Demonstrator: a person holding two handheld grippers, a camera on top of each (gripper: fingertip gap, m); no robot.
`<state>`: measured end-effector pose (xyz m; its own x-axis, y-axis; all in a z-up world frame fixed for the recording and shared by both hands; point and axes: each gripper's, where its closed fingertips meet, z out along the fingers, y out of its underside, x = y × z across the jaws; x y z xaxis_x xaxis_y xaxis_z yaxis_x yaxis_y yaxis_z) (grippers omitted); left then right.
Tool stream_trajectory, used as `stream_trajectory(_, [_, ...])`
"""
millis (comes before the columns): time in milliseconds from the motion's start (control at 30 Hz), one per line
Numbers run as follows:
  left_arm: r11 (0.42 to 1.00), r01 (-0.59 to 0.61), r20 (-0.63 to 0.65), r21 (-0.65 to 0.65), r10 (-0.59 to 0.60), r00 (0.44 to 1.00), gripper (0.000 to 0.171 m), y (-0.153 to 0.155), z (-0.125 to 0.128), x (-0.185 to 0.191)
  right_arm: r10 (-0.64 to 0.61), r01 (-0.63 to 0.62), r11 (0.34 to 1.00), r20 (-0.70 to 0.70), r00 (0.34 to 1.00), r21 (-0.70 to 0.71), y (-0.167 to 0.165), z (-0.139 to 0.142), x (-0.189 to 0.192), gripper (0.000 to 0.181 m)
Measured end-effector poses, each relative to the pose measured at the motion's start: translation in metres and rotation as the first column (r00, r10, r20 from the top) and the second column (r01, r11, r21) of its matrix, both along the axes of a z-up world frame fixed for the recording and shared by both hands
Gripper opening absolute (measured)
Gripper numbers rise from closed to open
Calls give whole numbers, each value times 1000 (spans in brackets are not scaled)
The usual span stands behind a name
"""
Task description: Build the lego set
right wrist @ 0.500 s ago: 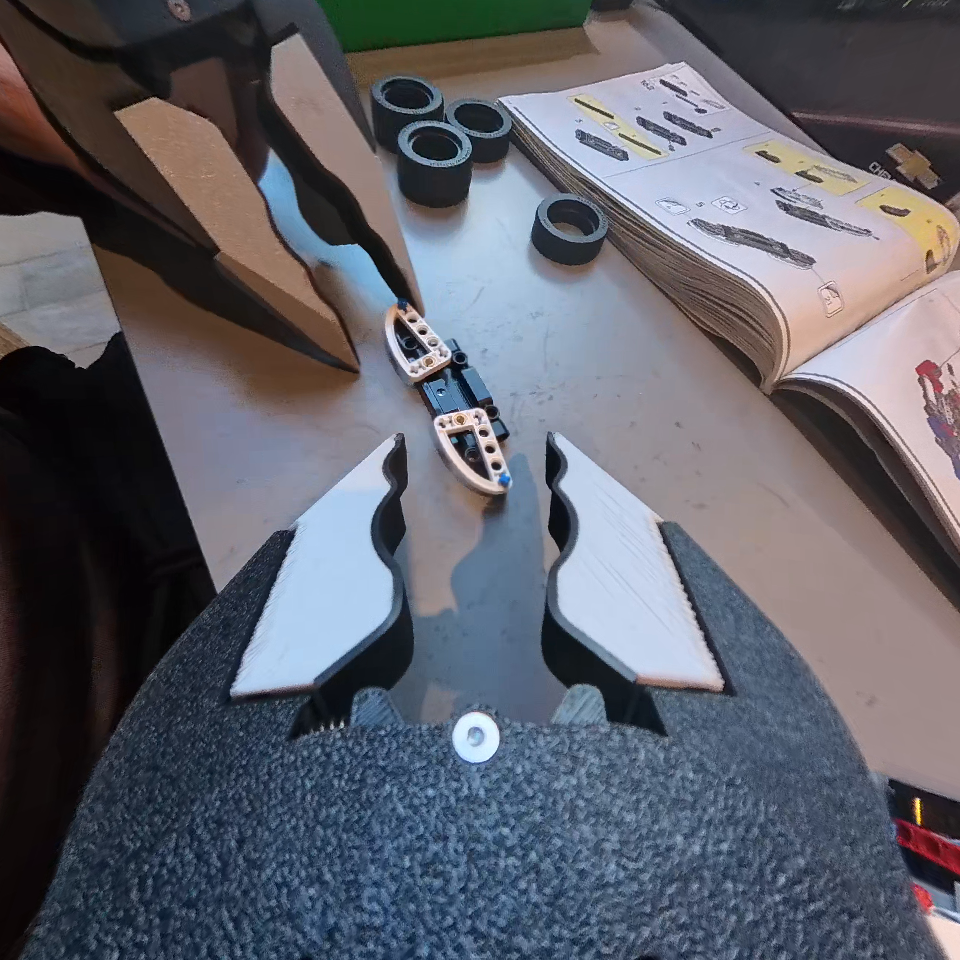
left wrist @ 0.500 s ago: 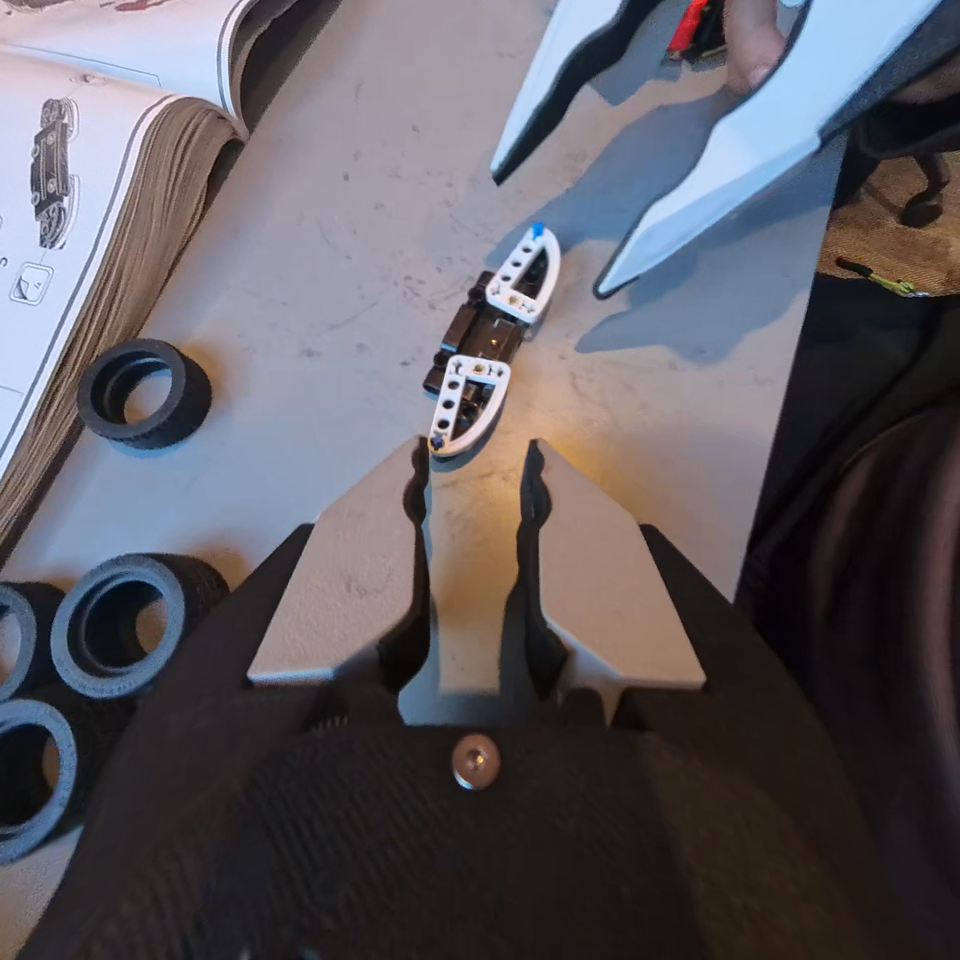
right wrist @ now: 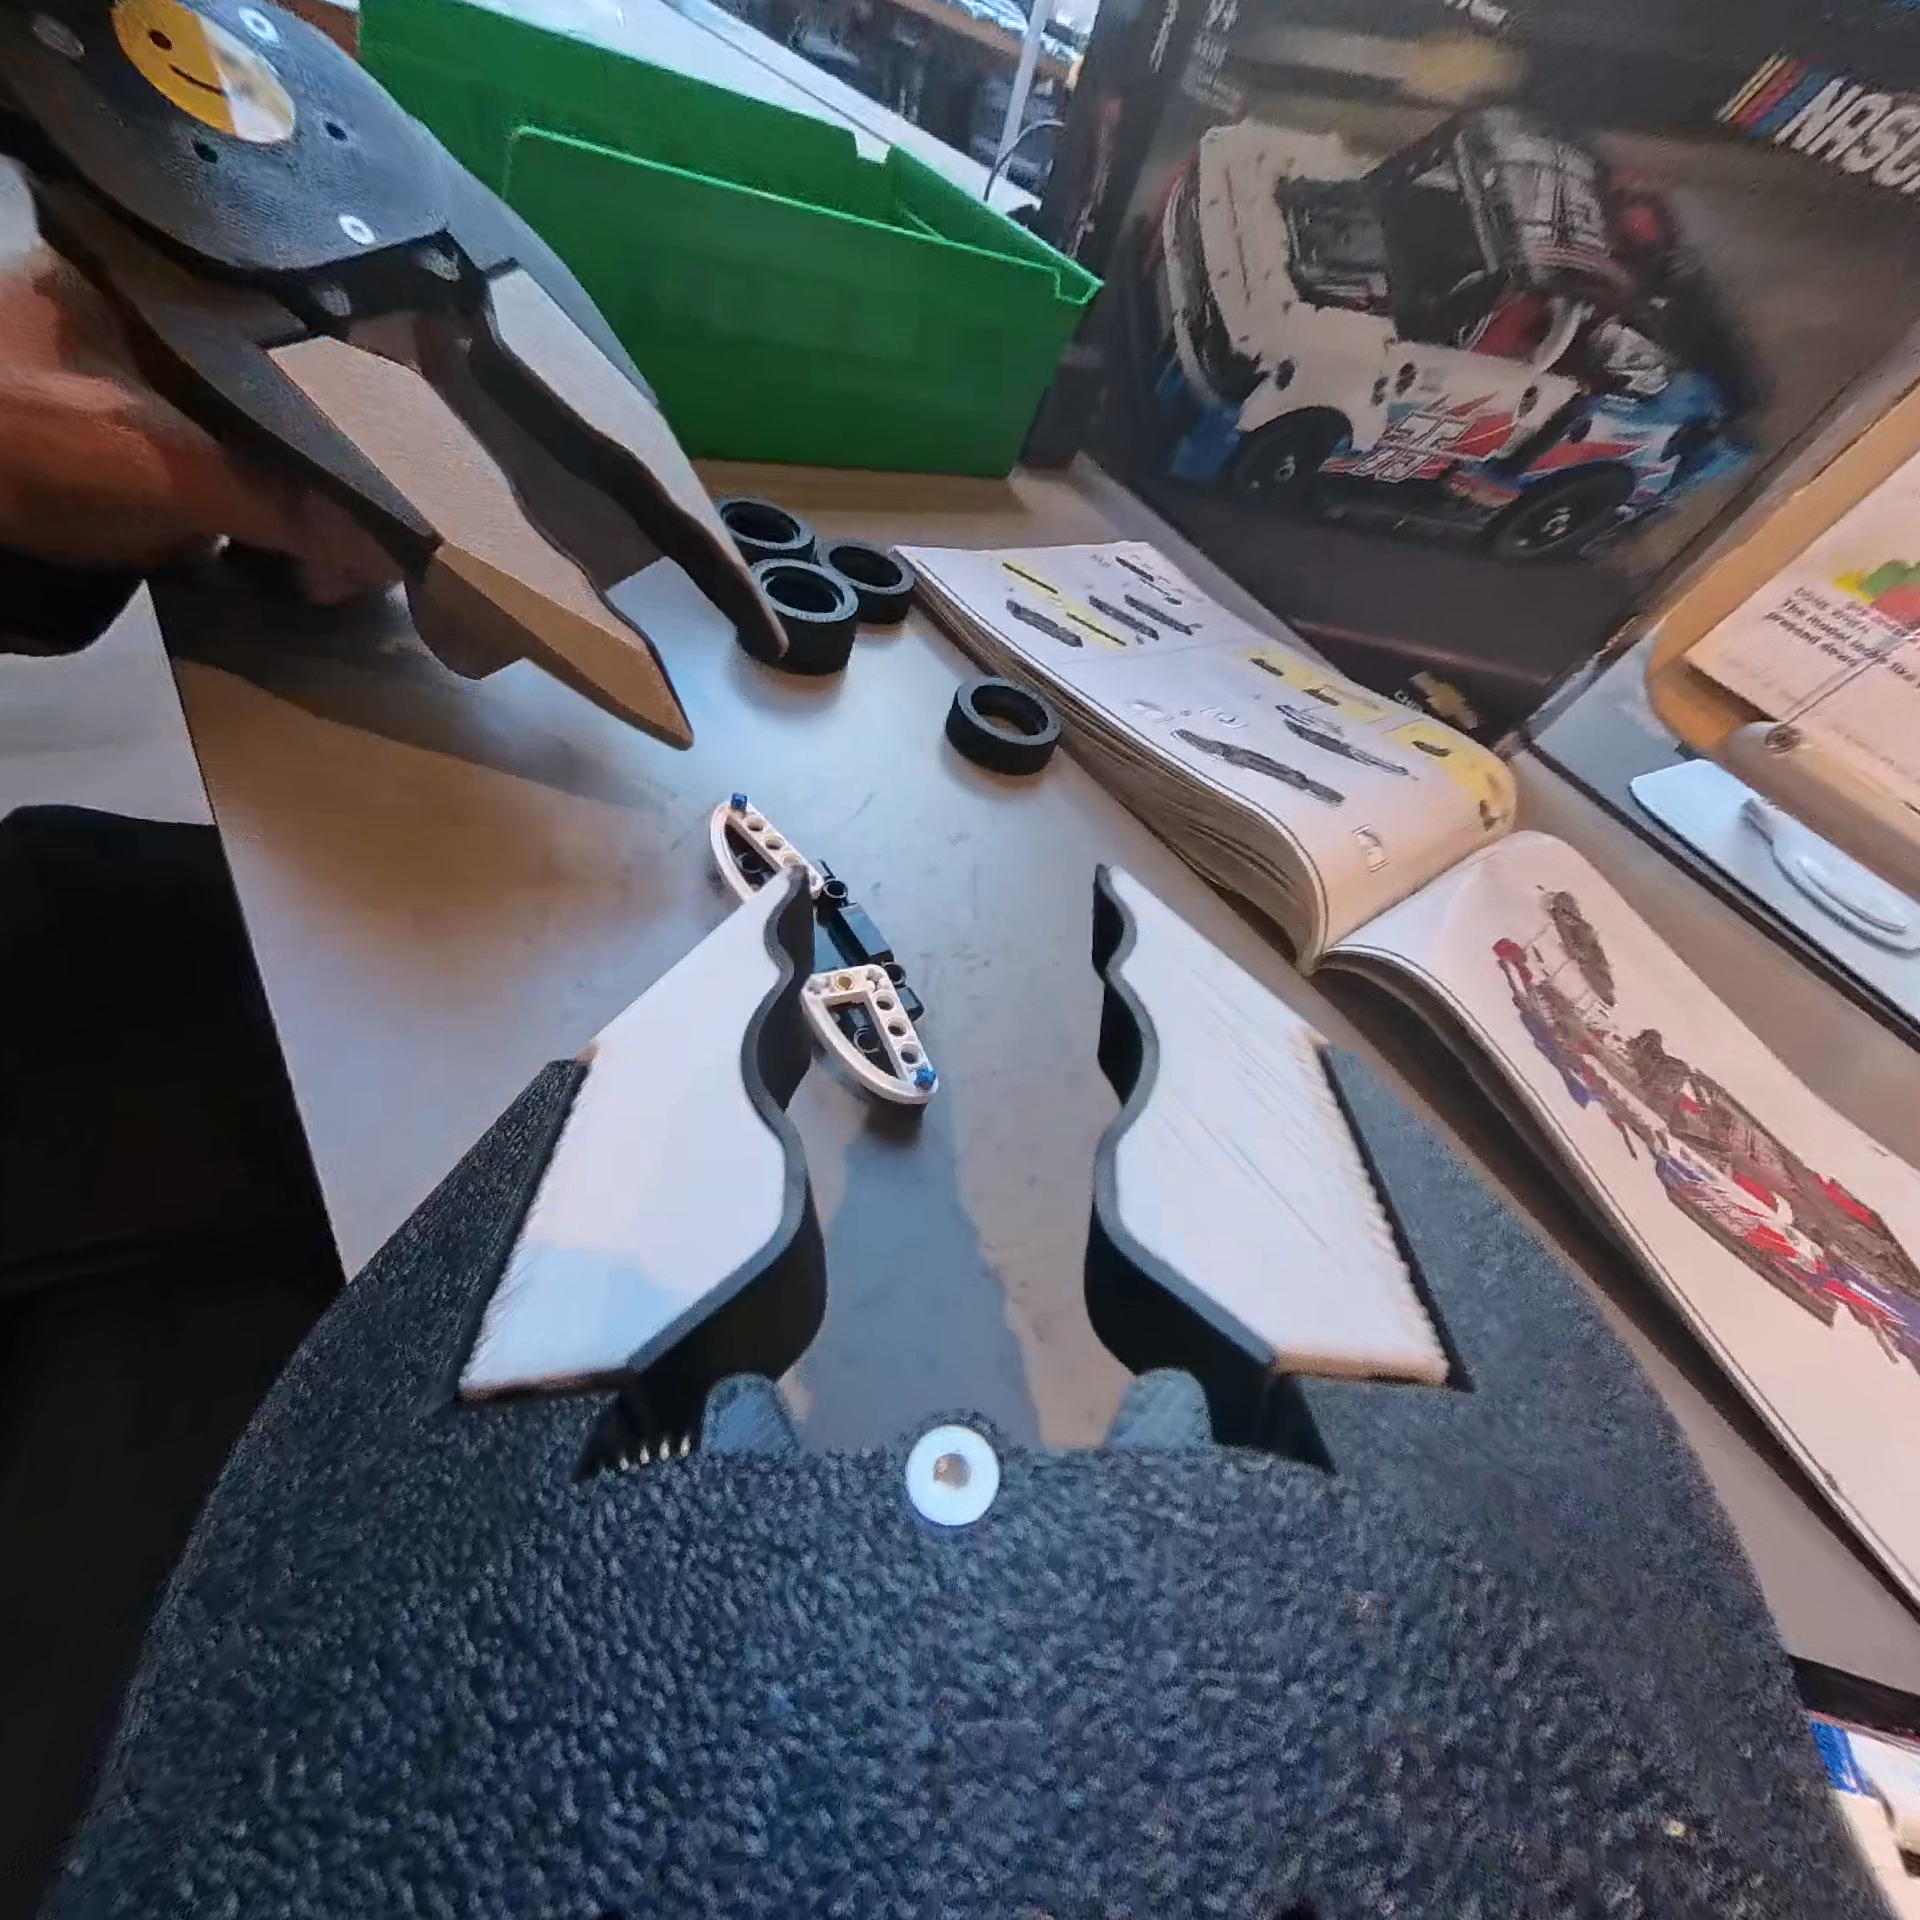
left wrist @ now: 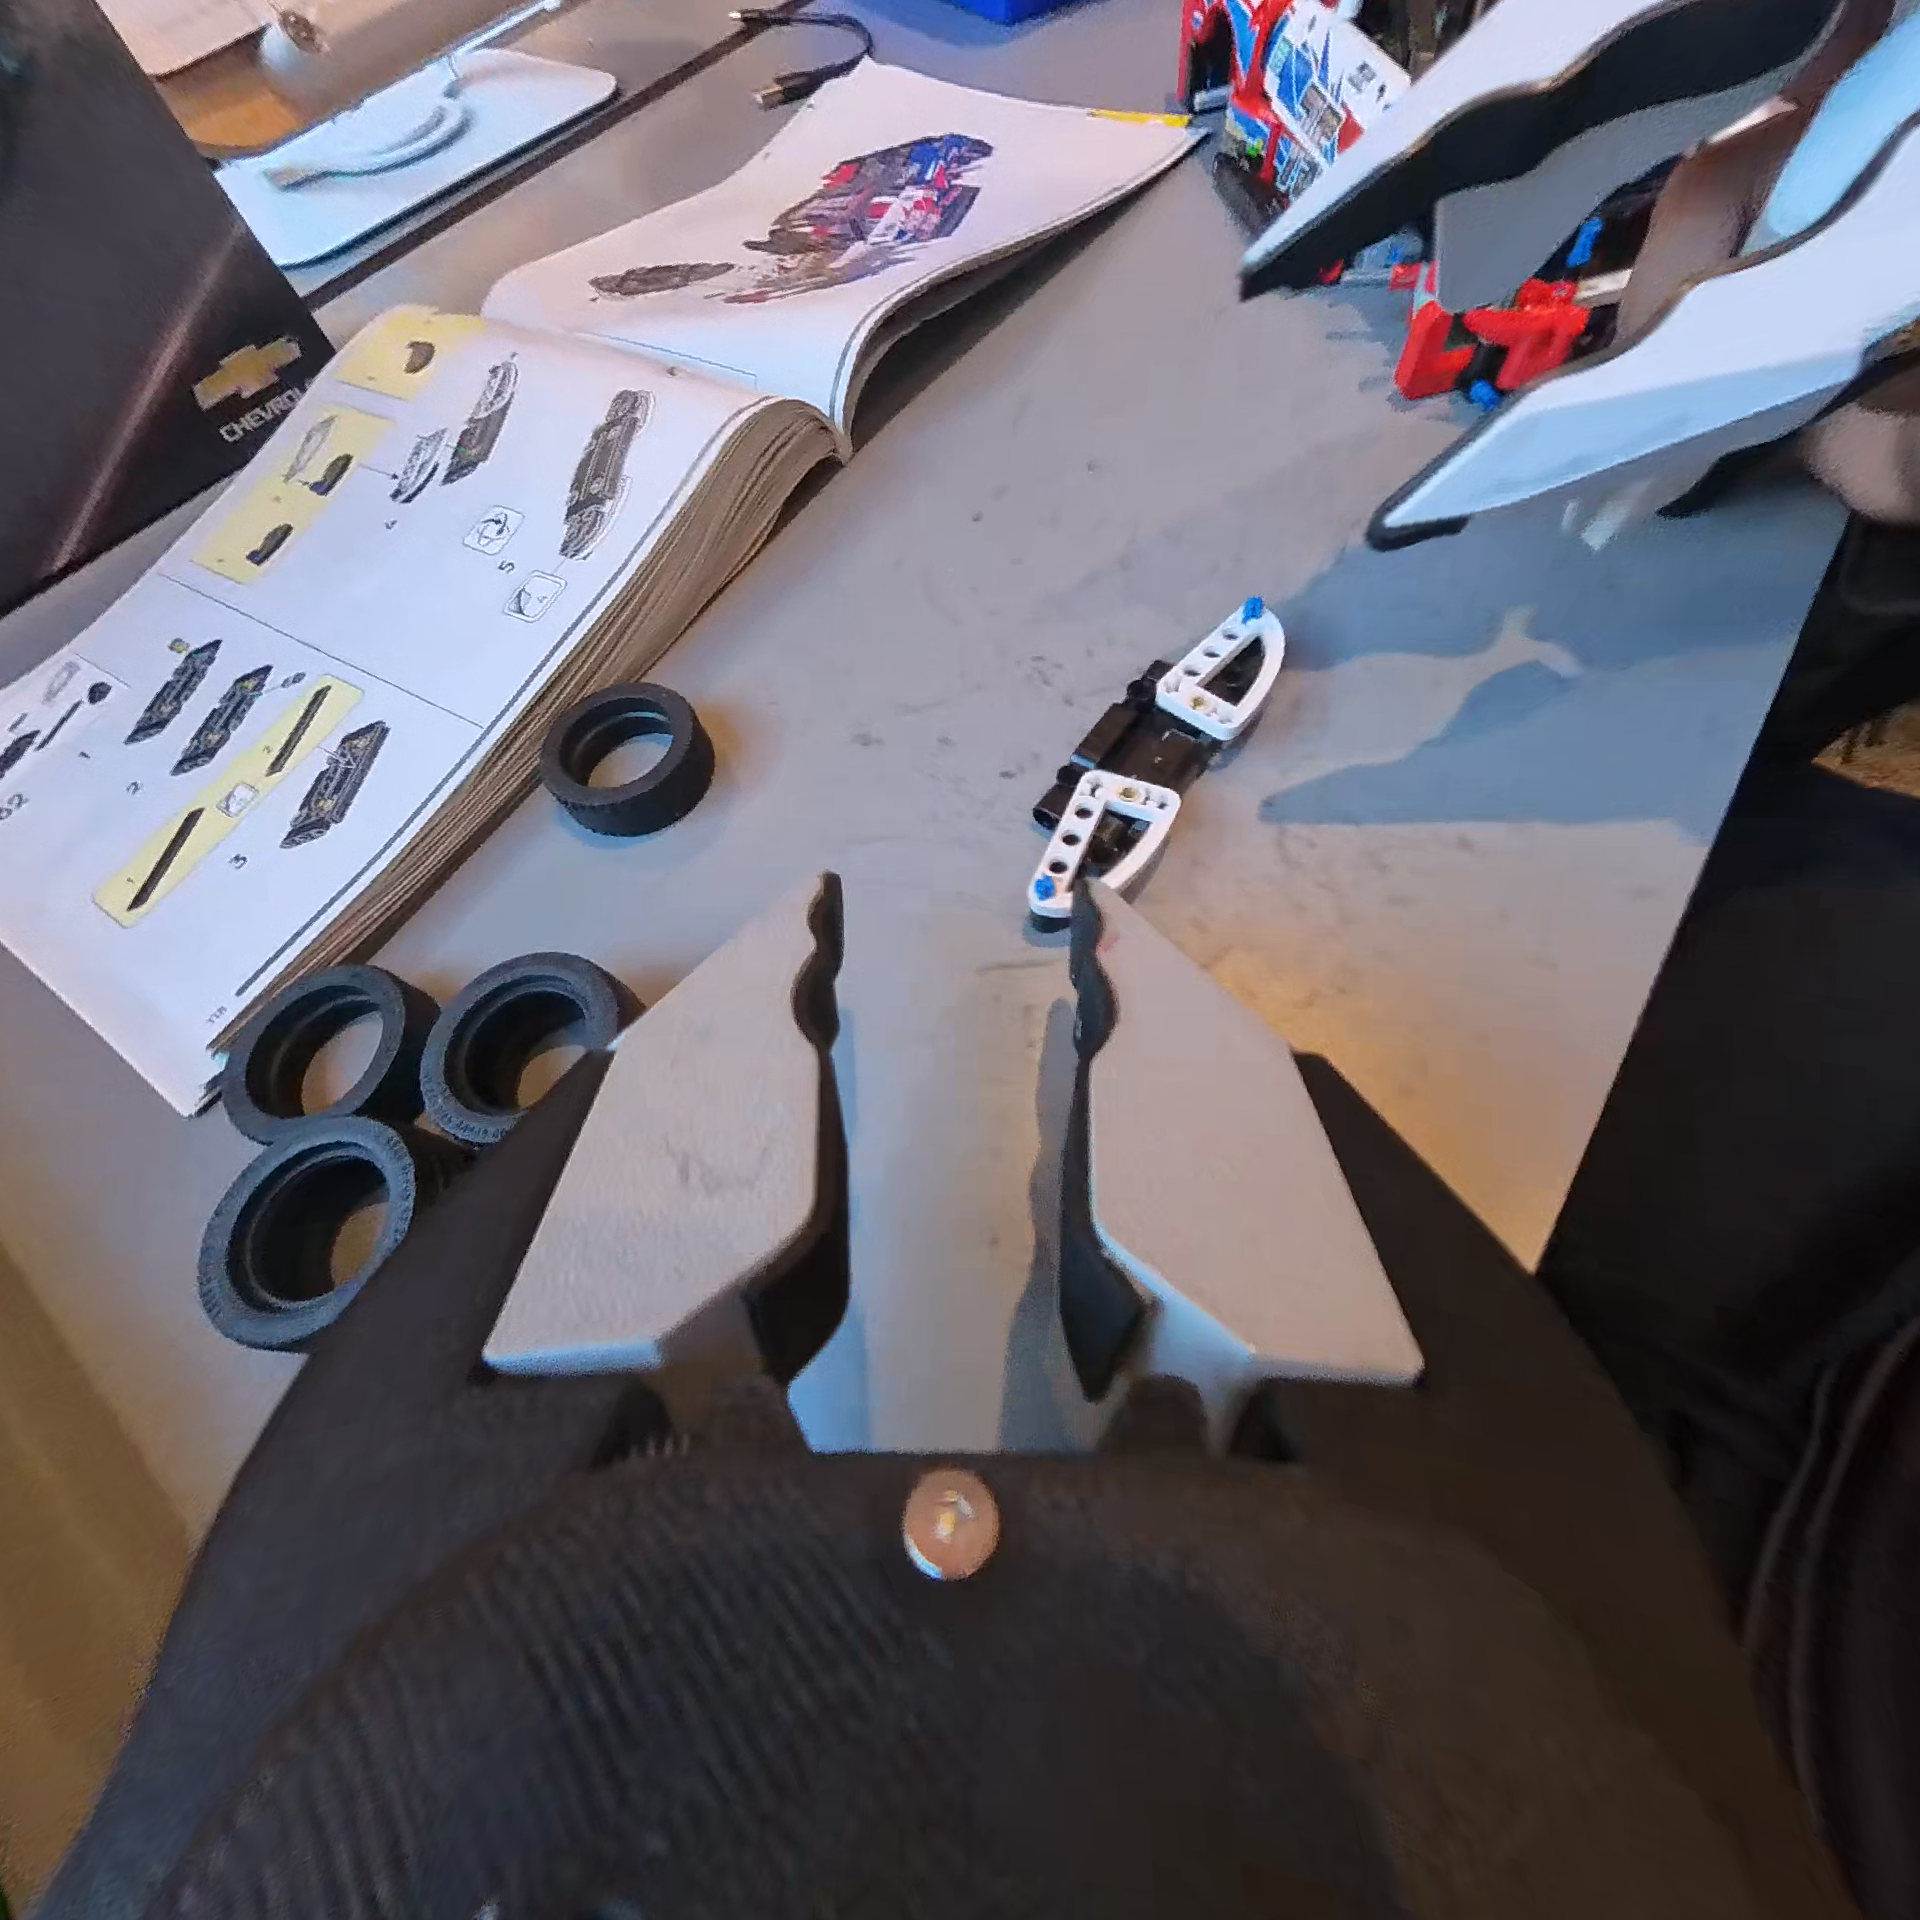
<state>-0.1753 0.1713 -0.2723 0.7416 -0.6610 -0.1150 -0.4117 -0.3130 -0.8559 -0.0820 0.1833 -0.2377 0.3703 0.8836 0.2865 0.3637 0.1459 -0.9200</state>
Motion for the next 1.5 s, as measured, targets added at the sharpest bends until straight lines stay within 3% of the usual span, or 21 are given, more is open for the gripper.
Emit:
stream_trajectory(200, [999, 26, -23, -20, -26, 999, 47, -3, -5, 1, 21, -23, 999, -52, 998, -26, -2, 8, -9, 52])
stream_trajectory(500, [1000, 29, 6, -4, -29, 1000, 33, -3, 0, -7, 120, -125, 987, -52, 991, -104, -13, 4, -16, 47])
stream_trajectory(767, [994, 51, -139, 99, -37, 990, 19, -7, -3, -2, 96, -128, 978, -195, 976, -162, 4, 20, -6, 42])
stream_trajectory(967, [997, 52, -127, 64, -44, 991, 21, -7, -6, -2, 64, -92, 983, -176, 982, -159, 11, 18, -5, 40])
stream_trajectory(1200, [993, 118, -123, 21, -114, 986, 29, -13, -10, 5, 50, -66, 970, -77, 996, -233, 12, 1, -11, 34])
stream_trajectory(1400, [969, 213, -134, -123, -229, 964, 44, -17, -28, 15, 166, -81, 932, 218, 962, -354, 1, -39, -8, 51])
stream_trajectory(1500, [948, 252, -88, -195, -273, 958, 53, -10, -31, 20, 223, -103, 914, 273, 936, -393, -6, -42, -10, 53])
